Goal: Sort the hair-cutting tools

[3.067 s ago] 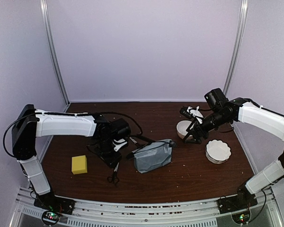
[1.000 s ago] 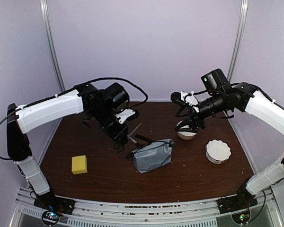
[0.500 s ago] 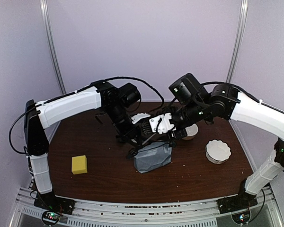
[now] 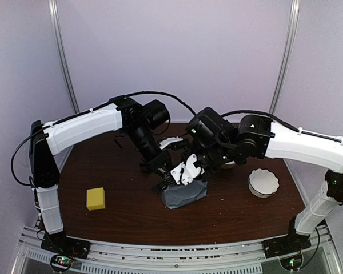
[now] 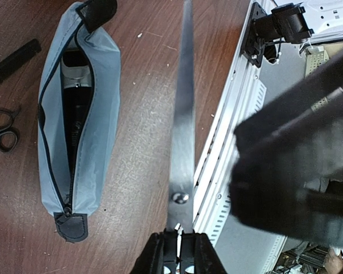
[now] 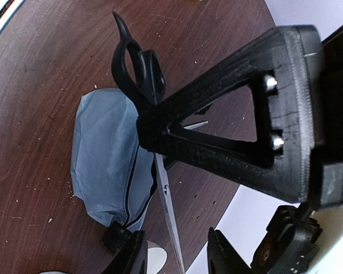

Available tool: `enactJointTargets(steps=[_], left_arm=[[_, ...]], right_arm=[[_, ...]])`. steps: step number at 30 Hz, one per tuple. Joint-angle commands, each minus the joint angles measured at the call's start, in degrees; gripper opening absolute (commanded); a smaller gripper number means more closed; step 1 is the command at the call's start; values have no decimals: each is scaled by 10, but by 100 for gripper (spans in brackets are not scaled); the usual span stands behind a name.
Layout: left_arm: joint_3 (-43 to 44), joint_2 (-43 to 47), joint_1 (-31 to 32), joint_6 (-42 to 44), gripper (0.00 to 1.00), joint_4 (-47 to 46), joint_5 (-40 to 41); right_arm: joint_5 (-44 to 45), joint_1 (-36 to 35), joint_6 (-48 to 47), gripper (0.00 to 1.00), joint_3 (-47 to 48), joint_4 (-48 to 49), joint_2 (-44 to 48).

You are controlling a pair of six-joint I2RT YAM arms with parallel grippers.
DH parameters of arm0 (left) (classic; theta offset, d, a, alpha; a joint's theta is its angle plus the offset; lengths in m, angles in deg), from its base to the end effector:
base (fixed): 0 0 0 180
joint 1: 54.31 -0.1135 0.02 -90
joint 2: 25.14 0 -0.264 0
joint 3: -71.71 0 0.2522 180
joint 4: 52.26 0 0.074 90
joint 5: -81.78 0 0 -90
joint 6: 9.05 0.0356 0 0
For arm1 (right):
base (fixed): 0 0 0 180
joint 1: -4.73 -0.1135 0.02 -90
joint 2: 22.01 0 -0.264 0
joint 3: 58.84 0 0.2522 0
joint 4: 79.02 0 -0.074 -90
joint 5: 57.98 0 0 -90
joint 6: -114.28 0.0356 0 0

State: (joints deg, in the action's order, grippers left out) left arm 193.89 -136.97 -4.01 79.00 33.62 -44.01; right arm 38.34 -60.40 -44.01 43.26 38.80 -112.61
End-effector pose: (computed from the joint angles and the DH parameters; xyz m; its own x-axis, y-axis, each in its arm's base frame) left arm 0.2344 -0.3149 0.3043 -0.6426 0.7308 -0.2305 0.6960 0.4308 -0.5744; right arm 0.1462 0.3061 0.3431 0.6902 -0.7068 -0.1553 -0.6250 -0.4741 -0.6202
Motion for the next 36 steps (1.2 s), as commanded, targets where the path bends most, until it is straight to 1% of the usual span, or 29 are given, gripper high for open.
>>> enactJointTargets(steps=[1,3,8,9,11,12,13,14,16,17,19,22,25,27,30,33,36], left_arm=[[11,-4,-3,11,2,7,-17],[10,-4,-3,12,2,8,-18],[9,2,-3,19,2,11,-21],[9,3,-3,19,2,10,-22],[8,5,-3,21,3,11,-21],[8,5,-3,24,5,13,-20],[9,5,-3,25,9,14,-19],[10,5,-3,25,19,14,-12],[13,10,-6,20,30,14,17],[13,16,-9,16,34,11,34],[0,40,-22,2,37,-1,64],[-66,115,-49,-45,41,-71,125],[-180,197,-76,-130,43,-188,172],[-239,230,-77,-177,43,-238,201],[-331,258,-77,-257,43,-308,213],[-398,264,-77,-293,42,-349,234],[-474,267,-76,-337,42,-447,187]], right_arm=[[38,-4,-12,36,-1,8,-18],[41,-4,-8,33,2,14,-25],[61,-9,-13,20,5,18,-47],[63,-10,-14,16,3,20,-49],[65,-10,-14,6,1,24,-50],[66,-10,-13,1,-2,29,-49],[67,-10,-13,0,-4,31,-47],[67,-10,-9,0,-7,34,-45],[67,-9,-5,0,-12,31,-40],[67,-8,-2,0,-15,28,-36],[65,-2,6,0,-24,17,-29],[59,11,25,0,-36,-11,-17],[38,34,48,0,-43,-46,-7],[23,52,58,0,-42,-68,-7],[17,80,65,0,-29,-104,-20],[13,106,77,0,2,-140,-46],[13,128,87,0,28,-171,-71]])
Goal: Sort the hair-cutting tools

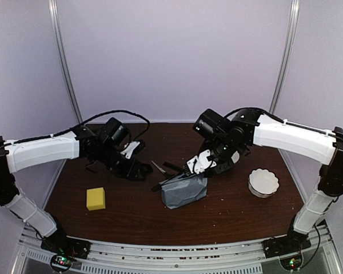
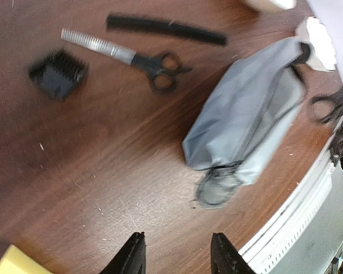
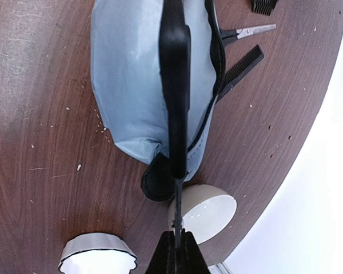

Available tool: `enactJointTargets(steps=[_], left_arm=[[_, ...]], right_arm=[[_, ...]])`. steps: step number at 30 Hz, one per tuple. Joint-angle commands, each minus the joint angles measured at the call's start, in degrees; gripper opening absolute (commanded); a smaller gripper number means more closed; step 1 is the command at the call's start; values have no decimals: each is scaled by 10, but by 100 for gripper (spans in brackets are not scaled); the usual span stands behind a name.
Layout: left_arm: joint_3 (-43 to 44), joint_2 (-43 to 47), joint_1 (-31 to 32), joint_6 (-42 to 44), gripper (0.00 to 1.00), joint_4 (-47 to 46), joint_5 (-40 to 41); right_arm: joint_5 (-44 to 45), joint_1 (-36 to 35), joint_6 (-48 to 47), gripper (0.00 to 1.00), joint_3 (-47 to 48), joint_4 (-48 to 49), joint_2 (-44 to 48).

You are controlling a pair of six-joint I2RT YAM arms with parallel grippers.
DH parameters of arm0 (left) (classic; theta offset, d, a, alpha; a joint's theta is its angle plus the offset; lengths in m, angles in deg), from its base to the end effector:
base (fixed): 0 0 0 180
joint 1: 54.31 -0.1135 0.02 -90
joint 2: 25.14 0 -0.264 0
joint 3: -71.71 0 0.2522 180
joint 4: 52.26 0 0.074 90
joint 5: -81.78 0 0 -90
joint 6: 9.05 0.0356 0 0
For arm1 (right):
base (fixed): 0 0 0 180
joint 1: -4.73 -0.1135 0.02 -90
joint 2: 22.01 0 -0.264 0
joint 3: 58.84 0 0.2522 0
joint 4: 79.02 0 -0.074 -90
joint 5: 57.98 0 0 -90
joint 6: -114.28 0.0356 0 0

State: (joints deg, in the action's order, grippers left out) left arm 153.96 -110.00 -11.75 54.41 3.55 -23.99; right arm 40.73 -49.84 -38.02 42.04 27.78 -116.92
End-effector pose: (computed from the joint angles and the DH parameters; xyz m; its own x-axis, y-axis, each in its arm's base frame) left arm 0.2181 -0.2134 0.2727 -0.8990 0.2418 -0.3651 0.3957 0.8055 -0.4411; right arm 0.1990 0.2704 0.3021 0.4346 -0.8989 -0.0563 -0.8319 -0.3767 -0.4076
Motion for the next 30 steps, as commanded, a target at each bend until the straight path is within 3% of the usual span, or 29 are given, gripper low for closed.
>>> enactJointTargets(steps=[1,9,23,25,28,30], left_arm=[[-94,-4,2,-107,42,-178,-28],[-187,-24,5,-198,39,-370,-102],[-195,-92,4,-243,30,-437,-169],[-196,-86,4,-245,31,-438,-174],[-202,-72,5,-248,44,-425,-168],[-210,-63,4,-253,46,-425,-166]], right_arm=[[-10,27,29,0,46,-65,-33],[14,39,33,0,84,-79,-67],[8,38,23,0,135,-112,-126],[6,37,20,0,133,-114,-128],[4,36,19,0,133,-114,-131],[-1,35,18,0,135,-114,-132]])
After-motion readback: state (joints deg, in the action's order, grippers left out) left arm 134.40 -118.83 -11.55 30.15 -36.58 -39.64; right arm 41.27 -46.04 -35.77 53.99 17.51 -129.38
